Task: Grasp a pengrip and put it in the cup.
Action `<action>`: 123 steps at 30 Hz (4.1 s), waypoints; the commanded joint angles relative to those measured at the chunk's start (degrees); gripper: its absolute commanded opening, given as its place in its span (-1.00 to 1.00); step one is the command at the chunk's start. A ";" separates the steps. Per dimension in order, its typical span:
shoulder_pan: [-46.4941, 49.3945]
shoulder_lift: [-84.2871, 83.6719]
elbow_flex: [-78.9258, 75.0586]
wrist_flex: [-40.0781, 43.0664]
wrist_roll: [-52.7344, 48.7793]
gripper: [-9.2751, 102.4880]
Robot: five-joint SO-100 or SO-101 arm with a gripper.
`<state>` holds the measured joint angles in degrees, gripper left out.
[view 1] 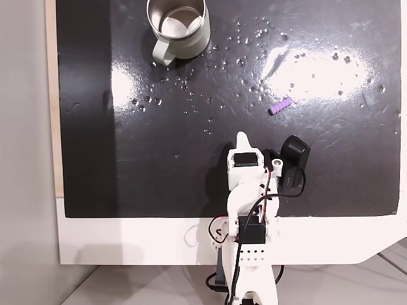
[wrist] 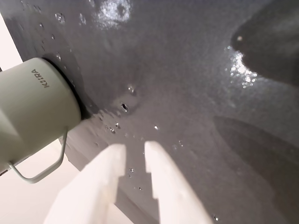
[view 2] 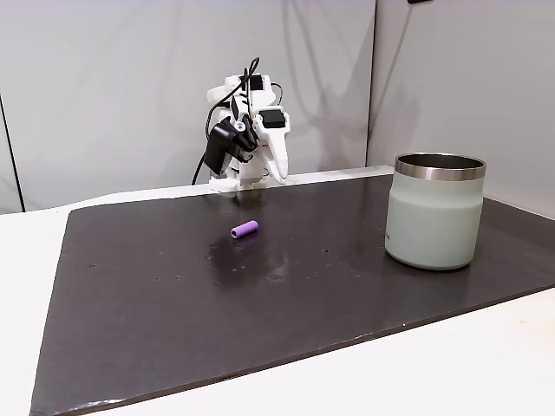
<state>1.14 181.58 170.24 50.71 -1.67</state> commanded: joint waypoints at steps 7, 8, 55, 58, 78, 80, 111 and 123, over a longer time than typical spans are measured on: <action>-1.49 0.53 0.62 -4.48 -3.16 -0.83; -1.49 0.53 0.62 -4.48 -3.16 -0.83; 29.62 -27.42 -38.23 17.40 -47.99 -0.82; 29.27 -36.04 -44.12 18.63 -46.93 -0.82; 21.53 -77.78 -81.56 33.05 -41.48 -0.78; 21.18 -81.39 -85.17 34.19 -40.69 -0.78; 16.52 -108.28 -98.70 39.55 -35.95 -0.32; 15.82 -115.05 -98.70 36.47 -35.16 -0.41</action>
<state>17.23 66.18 71.72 87.89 -37.53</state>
